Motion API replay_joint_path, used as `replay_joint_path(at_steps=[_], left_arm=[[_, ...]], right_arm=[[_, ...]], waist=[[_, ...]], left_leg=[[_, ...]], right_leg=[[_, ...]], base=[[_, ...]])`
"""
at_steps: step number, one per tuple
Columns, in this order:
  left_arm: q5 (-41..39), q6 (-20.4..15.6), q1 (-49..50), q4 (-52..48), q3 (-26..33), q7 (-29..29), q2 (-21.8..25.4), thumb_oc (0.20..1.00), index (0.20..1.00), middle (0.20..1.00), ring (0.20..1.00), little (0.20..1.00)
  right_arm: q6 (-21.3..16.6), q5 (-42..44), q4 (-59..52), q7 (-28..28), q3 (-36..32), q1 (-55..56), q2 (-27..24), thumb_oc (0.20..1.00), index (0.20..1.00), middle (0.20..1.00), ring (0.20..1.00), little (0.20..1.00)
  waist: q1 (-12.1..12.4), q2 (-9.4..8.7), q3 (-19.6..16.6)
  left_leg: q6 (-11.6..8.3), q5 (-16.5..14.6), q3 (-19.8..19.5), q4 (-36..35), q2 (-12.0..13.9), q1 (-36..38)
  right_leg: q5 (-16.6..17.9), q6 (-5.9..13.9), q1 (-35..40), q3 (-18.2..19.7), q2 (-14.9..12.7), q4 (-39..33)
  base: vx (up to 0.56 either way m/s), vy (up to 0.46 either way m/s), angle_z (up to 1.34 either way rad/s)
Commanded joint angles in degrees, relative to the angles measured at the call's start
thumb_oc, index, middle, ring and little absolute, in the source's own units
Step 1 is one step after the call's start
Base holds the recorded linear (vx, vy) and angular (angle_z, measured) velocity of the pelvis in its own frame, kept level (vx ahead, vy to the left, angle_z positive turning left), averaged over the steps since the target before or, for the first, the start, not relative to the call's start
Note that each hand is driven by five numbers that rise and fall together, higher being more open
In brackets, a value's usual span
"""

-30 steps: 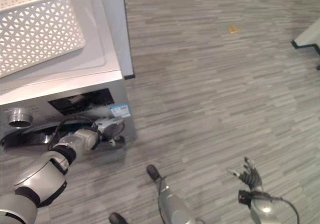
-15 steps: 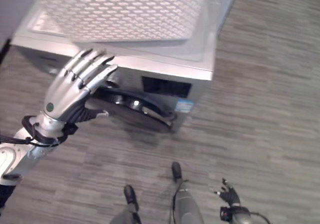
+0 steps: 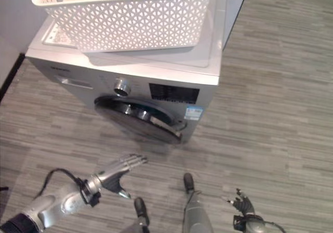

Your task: Grab the laundry basket,head to the washer,open it,put in the laundry and shut it.

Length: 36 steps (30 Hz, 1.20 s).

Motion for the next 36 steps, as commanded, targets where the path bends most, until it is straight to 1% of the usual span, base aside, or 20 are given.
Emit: replay_joint_path(at_steps=[1,6,7,8,9,10,12,13,15,17,18,19,20,21,22,26,29,32,34,36], left_arm=[[-2.1,0.9,-3.0,3.4,1.0,-0.4,-2.2,1.000,1.000,1.000,1.000,1.000],[2.0,4.2,-7.1,17.3,-3.4,1.0,-10.4,1.000,1.000,1.000,1.000,1.000],[3.4,6.6,-11.4,27.1,-4.9,3.7,-15.8,1.000,1.000,1.000,1.000,1.000],[4.4,8.4,-13.6,32.2,-5.5,4.8,-18.5,1.000,1.000,1.000,1.000,1.000],[4.5,8.3,-13.8,32.6,-5.6,5.1,-18.8,1.000,1.000,1.000,1.000,1.000],[5.4,11.1,-19.7,42.6,-6.7,8.0,-23.3,1.000,1.000,1.000,1.000,1.000],[5.7,13.7,-26.0,52.1,-6.8,9.9,-25.9,1.000,1.000,1.000,1.000,1.000],[4.3,16.8,-34.8,59.0,-5.4,9.6,-23.2,1.000,1.000,1.000,1.000,1.000],[3.4,17.5,-37.4,60.8,-4.7,9.4,-21.8,1.000,1.000,1.000,1.000,1.000],[0.9,18.6,-42.8,64.0,-3.4,8.5,-18.1,1.000,1.000,1.000,1.000,1.000],[0.9,18.6,-42.8,64.0,-3.4,8.5,-18.1,1.000,1.000,1.000,1.000,1.000],[0.5,19.0,-45.0,65.5,-3.5,7.6,-16.3,1.000,1.000,1.000,1.000,1.000],[0.2,19.7,-51.5,68.3,-4.5,5.2,-11.3,1.000,1.000,1.000,1.000,1.000],[2.4,20.1,-55.4,69.2,-6.7,4.0,-7.9,1.000,1.000,1.000,1.000,1.000],[2.3,20.1,-55.5,69.2,-6.7,4.0,-7.9,1.000,1.000,1.000,1.000,1.000],[4.2,20.9,-62.8,69.3,-10.1,3.3,-3.1,1.000,1.000,1.000,1.000,1.000],[3.5,20.9,-66.5,68.5,-11.2,4.6,-1.8,1.000,1.000,1.000,1.000,1.000],[0.5,19.9,-67.4,65.3,-9.8,8.1,-2.1,1.000,1.000,1.000,1.000,1.000],[-5.7,17.3,-64.6,61.9,-6.0,11.0,-3.3,1.000,1.000,1.000,1.000,1.000],[-14.2,14.0,-59.0,58.1,-0.4,11.7,-5.4,1.000,1.000,1.000,1.000,1.000]], right_arm=[[-0.8,1.6,-1.1,-2.0,-2.1,-0.6,-1.4,1.000,1.000,1.000,1.000,1.000],[-0.6,0.8,-3.7,-2.9,-0.7,-1.5,-2.0,1.000,1.000,1.000,1.000,1.000],[-0.6,0.4,-6.1,-3.2,0.4,-1.7,-2.4,1.000,1.000,1.000,1.000,1.000],[-0.5,0.0,-7.3,-3.3,1.4,-1.7,-2.6,1.000,1.000,1.000,1.000,1.000],[-0.5,0.0,-7.4,-3.3,1.3,-1.7,-2.7,1.000,1.000,1.000,1.000,1.000],[-0.5,-0.2,-9.3,-3.5,2.8,-2.3,-2.9,1.000,1.000,1.000,1.000,1.000],[-0.7,-0.3,-11.7,-3.4,4.5,-2.9,-3.4,1.000,1.000,1.000,1.000,1.000],[-1.0,-0.3,-16.2,-2.7,6.3,-2.6,-5.1,1.000,1.000,1.000,1.000,1.000],[-1.0,-0.2,-17.4,-2.5,6.5,-2.3,-5.5,1.000,1.000,1.000,1.000,1.000],[-1.3,0.1,-19.7,-2.2,6.7,-1.9,-6.7,1.000,1.000,1.000,1.000,1.000],[-1.3,0.1,-19.7,-2.2,6.7,-1.9,-6.7,1.000,1.000,1.000,1.000,1.000],[-1.4,0.1,-21.0,-2.2,6.7,-1.5,-7.4,1.000,1.000,1.000,1.000,1.000],[-1.4,0.1,-23.0,-1.9,6.1,-1.9,-8.8,1.000,1.000,1.000,1.000,1.000],[-1.5,0.8,-25.2,-1.6,5.2,-1.7,-9.7,1.000,1.000,1.000,1.000,1.000],[-1.4,0.8,-25.2,-1.6,5.2,-1.7,-9.6,1.000,1.000,1.000,1.000,1.000],[-2.0,2.6,-28.7,-1.1,3.0,-0.7,-11.0,1.000,1.000,1.000,1.000,1.000],[-2.4,3.5,-28.6,-1.0,2.4,0.1,-10.7,1.000,1.000,1.000,1.000,1.000],[-2.9,3.1,-27.6,-1.6,3.2,0.5,-10.2,1.000,1.000,1.000,1.000,1.000],[-3.5,3.1,-26.9,-2.1,3.7,1.0,-9.8,1.000,1.000,1.000,1.000,1.000],[-3.7,2.9,-25.6,-2.4,4.2,1.6,-9.1,1.000,1.000,1.000,1.000,1.000]], waist=[[-1.0,-1.04,0.0],[-1.9,-1.24,0.1],[-2.6,-1.57,0.2],[-3.3,-1.93,0.3],[-3.2,-1.89,0.2],[-4.5,-2.44,0.3],[-6.1,-3.28,0.4],[-8.5,-4.79,0.2],[-9.1,-5.25,0.2],[-10.8,-6.48,0.3],[-10.8,-6.48,0.3],[-11.5,-6.64,0.3],[-13.2,-7.71,0.6],[-14.1,-8.05,0.8],[-14.0,-8.06,0.8],[-15.0,-7.99,1.3],[-15.1,-7.60,1.6],[-14.6,-7.14,1.4],[-13.9,-6.88,1.2],[-12.9,-6.31,0.8]], left_leg=[[0.15,-2.3,-2.1,0.7,1.1,1.0],[0.18,-2.4,-1.7,0.7,1.4,0.6],[0.13,-2.3,-1.2,0.7,1.7,0.3],[0.09,-2.6,-1.0,0.7,1.9,0.4],[0.09,-2.4,-1.0,0.7,1.8,0.2],[-0.08,-2.3,-0.4,0.7,2.2,-0.2],[-0.35,-2.3,0.5,0.7,2.8,-0.7],[-0.94,-2.0,2.2,0.7,3.9,-1.3],[-1.15,-1.8,2.7,0.7,4.1,-1.5],[-1.61,-1.3,3.7,0.7,4.9,-2.3],[-1.61,-1.3,3.7,0.7,4.9,-2.3],[-2.03,-2.4,3.7,0.7,5.4,-2.0],[-2.53,-1.9,4.4,0.7,6.3,-3.5],[-2.77,-1.6,4.8,0.7,6.9,-4.9],[-2.77,-1.6,4.7,0.7,6.9,-4.9],[-3.11,-1.1,4.4,0.7,7.6,-7.5],[-3.28,-0.6,3.8,0.7,7.8,-8.7],[-3.39,-0.4,3.2,0.7,7.8,-8.9],[-3.42,-0.3,2.9,0.7,7.7,-8.3],[-3.47,-0.2,2.8,0.7,7.5,-7.4]], right_leg=[[-6.3,5.14,2.0,0.2,-3.5,1.7],[-6.4,4.89,1.2,0.8,-3.2,1.7],[-6.3,4.81,0.4,1.4,-3.0,1.8],[-6.4,4.77,0.3,1.7,-2.8,1.8],[-6.2,4.73,0.0,1.8,-2.8,1.8],[-6.1,4.73,-1.1,2.5,-2.5,1.9],[-5.7,4.79,-2.5,3.5,-1.9,1.9],[-4.7,4.91,-4.5,5.1,-1.0,1.8],[-4.4,4.98,-5.0,5.5,-0.7,1.7],[-3.6,5.11,-6.4,6.2,-0.1,1.4],[-3.6,5.11,-6.4,6.2,-0.1,1.4],[-4.2,5.50,-6.2,6.3,0.3,1.1],[-3.2,5.63,-8.1,7.1,1.4,0.7],[-2.7,5.68,-9.5,7.3,2.0,0.4],[-2.7,5.67,-9.5,7.3,2.0,0.4],[-2.1,5.77,-11.9,7.4,2.8,0.1],[-1.9,5.65,-12.9,7.1,3.0,0.0],[-2.1,5.52,-12.8,6.8,2.9,0.0],[-2.3,5.49,-12.1,6.5,2.6,0.0],[-2.7,5.39,-10.9,6.2,2.3,0.0]], base=[[0.00,0.000,0.00],[-0.01,0.000,-0.01],[-0.03,-0.008,-0.03],[-0.04,-0.013,-0.10],[-0.04,-0.013,-0.15],[-0.05,-0.007,-0.23],[-0.05,-0.026,-0.33],[-0.05,-0.055,-0.54],[-0.02,-0.046,-0.52],[-0.02,-0.052,-0.36],[0.06,-0.013,-0.23],[0.06,-0.051,-0.22],[0.05,-0.085,-0.23],[-0.01,-0.094,-0.16],[0.00,-0.057,-0.07],[0.01,-0.054,-0.11],[0.01,-0.057,0.02],[0.01,-0.044,0.04],[0.00,-0.017,0.01],[0.00,0.000,0.00]])
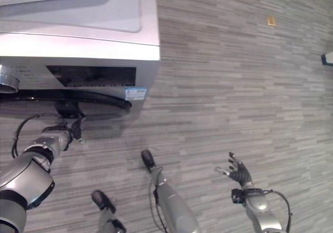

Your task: Grab the laundry basket,head to the washer,open it,put in the laundry and shut it.

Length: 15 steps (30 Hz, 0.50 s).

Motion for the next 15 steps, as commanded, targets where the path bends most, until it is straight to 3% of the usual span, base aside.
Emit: replay_joint_path(at_steps=[1,2,3,4,5,8,11,12,15], left_arm=[[-17.2,-7.2,-5.9,-9.1,11.1,11.1,-0.5,1.000,1.000,1.000,1.000,1.000],[-21.3,-9.3,0.0,-13.2,14.5,10.5,-2.4,1.000,1.000,1.000,1.000,1.000],[-31.0,-12.0,11.2,-20.0,19.9,8.0,-6.2,1.000,1.000,1.000,1.000,1.000],[-31.0,-12.0,11.4,-20.2,20.0,7.9,-6.2,1.000,1.000,1.000,1.000,1.000],[-36.8,-13.8,17.9,-22.7,23.3,6.5,-8.8,1.000,1.000,1.000,1.000,1.000],[-52.8,-16.4,32.1,-28.2,28.4,-2.4,-15.9,1.000,1.000,1.000,1.000,1.000],[-59.9,-16.3,43.3,-31.5,32.1,-7.6,-19.2,1.000,1.000,1.000,1.000,1.000],[-58.1,-17.2,48.8,-33.4,32.7,-8.5,-19.5,1.000,1.000,1.000,1.000,1.000],[-55.9,-18.4,53.2,-33.7,34.5,-9.1,-19.1,1.000,1.000,1.000,1.000,1.000]], right_arm=[[-3.1,1.4,2.3,-1.3,-1.7,0.8,-0.8,1.000,1.000,1.000,1.000,1.000],[-3.1,1.4,3.3,-1.4,-2.1,1.2,0.1,1.000,1.000,1.000,1.000,1.000],[-2.9,2.0,5.1,-1.1,-3.0,1.9,1.5,1.000,1.000,1.000,1.000,1.000],[-2.9,2.0,5.1,-1.1,-3.0,2.0,1.5,1.000,1.000,1.000,1.000,1.000],[-2.7,2.3,6.8,-1.0,-3.7,2.1,2.5,1.000,1.000,1.000,1.000,1.000],[-1.4,1.1,11.5,-0.2,-6.2,3.2,4.4,1.000,1.000,1.000,1.000,1.000],[-0.7,-0.3,18.7,0.3,-9.2,4.0,6.3,1.000,1.000,1.000,1.000,1.000],[-0.5,-1.0,24.2,0.1,-10.6,3.2,7.6,1.000,1.000,1.000,1.000,1.000],[-0.4,-2.5,27.9,-0.5,-10.9,3.3,8.6,1.000,1.000,1.000,1.000,1.000]], waist=[[-1.1,3.46,0.1],[-0.1,3.86,-0.1],[1.3,4.75,-0.7],[1.3,4.80,-0.8],[2.3,5.02,-1.2],[4.7,5.82,-2.4],[7.1,6.32,-3.6],[8.6,6.50,-4.3],[10.4,6.30,-5.0]], left_leg=[[-0.65,-1.3,-5.3,0.7,3.1,4.2],[-0.59,-1.5,-5.5,0.7,2.8,5.0],[-0.48,-1.8,-5.7,0.7,2.6,6.6],[-0.48,-1.8,-5.7,0.7,2.6,6.6],[-0.14,-0.7,-5.6,0.7,2.2,6.9],[0.20,-1.5,-6.1,0.7,1.5,10.3],[0.78,-2.0,-7.2,0.7,0.6,14.0],[1.25,-2.1,-8.2,0.7,0.1,16.0],[1.76,-2.7,-9.3,0.7,-0.4,18.1]], right_leg=[[-7.1,6.88,6.3,-1.8,-3.9,-0.1],[-7.5,6.74,7.5,-2.0,-4.2,0.0],[-8.2,6.37,9.4,-2.5,-4.6,-0.1],[-8.2,6.38,9.5,-2.5,-4.6,-0.1],[-7.5,5.89,10.0,-2.7,-4.8,-0.1],[-8.9,5.59,14.4,-3.7,-5.4,-0.1],[-10.0,5.38,19.4,-5.4,-5.9,-0.1],[-10.6,5.30,22.2,-6.5,-6.1,-0.1],[-11.4,5.38,25.2,-7.7,-6.5,-0.1]], base=[[0.01,0.001,0.03],[0.03,0.018,0.09],[0.03,0.024,0.13],[-0.02,0.006,0.19],[-0.02,0.000,0.26],[0.06,0.009,0.17],[0.07,0.008,0.15],[0.05,0.004,0.37],[0.02,0.011,0.48]])
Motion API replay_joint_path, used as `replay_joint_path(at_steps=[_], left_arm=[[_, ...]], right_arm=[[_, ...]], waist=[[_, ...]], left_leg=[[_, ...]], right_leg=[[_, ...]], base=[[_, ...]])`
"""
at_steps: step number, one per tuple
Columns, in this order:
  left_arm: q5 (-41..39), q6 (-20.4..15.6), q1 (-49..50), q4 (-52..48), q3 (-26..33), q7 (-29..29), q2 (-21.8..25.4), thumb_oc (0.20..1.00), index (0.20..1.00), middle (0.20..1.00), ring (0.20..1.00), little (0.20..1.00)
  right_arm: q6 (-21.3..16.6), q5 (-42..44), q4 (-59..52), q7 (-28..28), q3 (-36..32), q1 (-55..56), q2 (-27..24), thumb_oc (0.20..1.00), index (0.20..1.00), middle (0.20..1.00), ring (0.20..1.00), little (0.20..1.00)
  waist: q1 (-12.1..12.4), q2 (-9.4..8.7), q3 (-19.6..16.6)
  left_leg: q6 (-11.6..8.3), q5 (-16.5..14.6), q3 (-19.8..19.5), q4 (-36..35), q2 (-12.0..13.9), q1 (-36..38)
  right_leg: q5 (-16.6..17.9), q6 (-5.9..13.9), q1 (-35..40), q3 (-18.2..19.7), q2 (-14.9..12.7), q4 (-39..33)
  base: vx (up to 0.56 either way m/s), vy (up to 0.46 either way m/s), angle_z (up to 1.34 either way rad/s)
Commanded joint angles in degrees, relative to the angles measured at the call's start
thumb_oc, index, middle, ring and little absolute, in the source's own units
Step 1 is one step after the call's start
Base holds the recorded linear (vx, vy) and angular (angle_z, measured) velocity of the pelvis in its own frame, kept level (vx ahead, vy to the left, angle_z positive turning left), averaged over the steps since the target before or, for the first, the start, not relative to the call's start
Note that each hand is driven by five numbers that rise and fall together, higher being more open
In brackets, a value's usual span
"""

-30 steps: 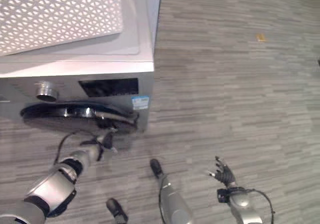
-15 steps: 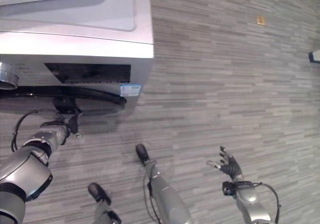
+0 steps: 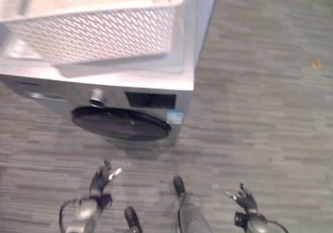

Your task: Grab the laundry basket,head to the washer,open it,put in the laundry and shut it.

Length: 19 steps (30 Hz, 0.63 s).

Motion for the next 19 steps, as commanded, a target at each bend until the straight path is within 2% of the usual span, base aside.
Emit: replay_joint_path(at_steps=[1,4,9,13,19], left_arm=[[1.6,-4.0,-5.1,4.3,2.7,-2.9,3.2,1.000,1.000,1.000,1.000,1.000],[0.1,-1.6,-3.3,11.8,5.2,-4.8,1.9,1.000,1.000,1.000,1.000,1.000],[0.9,-1.2,-2.7,19.2,8.8,-4.6,0.4,1.000,1.000,1.000,1.000,1.000],[2.1,-0.7,-2.9,28.7,12.8,-2.9,-0.4,1.000,1.000,1.000,1.000,1.000],[2.3,-0.5,-2.9,29.5,13.2,-3.0,-0.4,1.000,1.000,1.000,1.000,1.000]], right_arm=[[-1.1,-2.3,1.5,-0.5,-0.2,0.7,0.3,1.000,1.000,1.000,1.000,1.000],[-0.3,-2.5,6.0,-0.4,-0.6,-0.6,1.4,1.000,1.000,1.000,1.000,1.000],[0.6,-3.7,9.1,-0.8,0.2,-1.7,3.1,1.000,1.000,1.000,1.000,1.000],[1.6,-5.3,12.6,-0.8,1.6,-1.9,5.5,1.000,1.000,1.000,1.000,1.000],[1.7,-5.6,13.1,-0.6,1.8,-1.8,5.9,1.000,1.000,1.000,1.000,1.000]], waist=[[0.4,-2.83,-4.0],[2.1,-2.61,-5.1],[4.0,-3.06,-6.2],[5.6,-4.11,-7.5],[5.9,-4.31,-7.7]], left_leg=[[0.46,0.3,-2.3,0.6,-0.5,0.9],[1.09,-0.2,-3.5,0.6,-1.1,3.2],[1.72,-1.2,-4.9,0.6,-1.7,6.3],[2.02,-2.8,-5.6,0.6,-2.1,9.3],[2.02,-3.0,-5.6,0.6,-2.2,9.6]], right_leg=[[-5.2,5.21,3.6,-0.6,-5.0,0.0],[-6.1,5.17,6.6,-2.1,-5.5,0.4],[-7.5,5.32,10.6,-4.0,-6.2,1.1],[-8.4,5.73,14.5,-5.7,-7.0,1.1],[-8.4,5.79,15.0,-6.2,-7.1,1.0]], base=[[0.00,0.026,0.39],[-0.02,0.045,0.29],[0.00,0.048,0.17],[0.01,0.037,0.13],[0.00,0.007,0.04]])
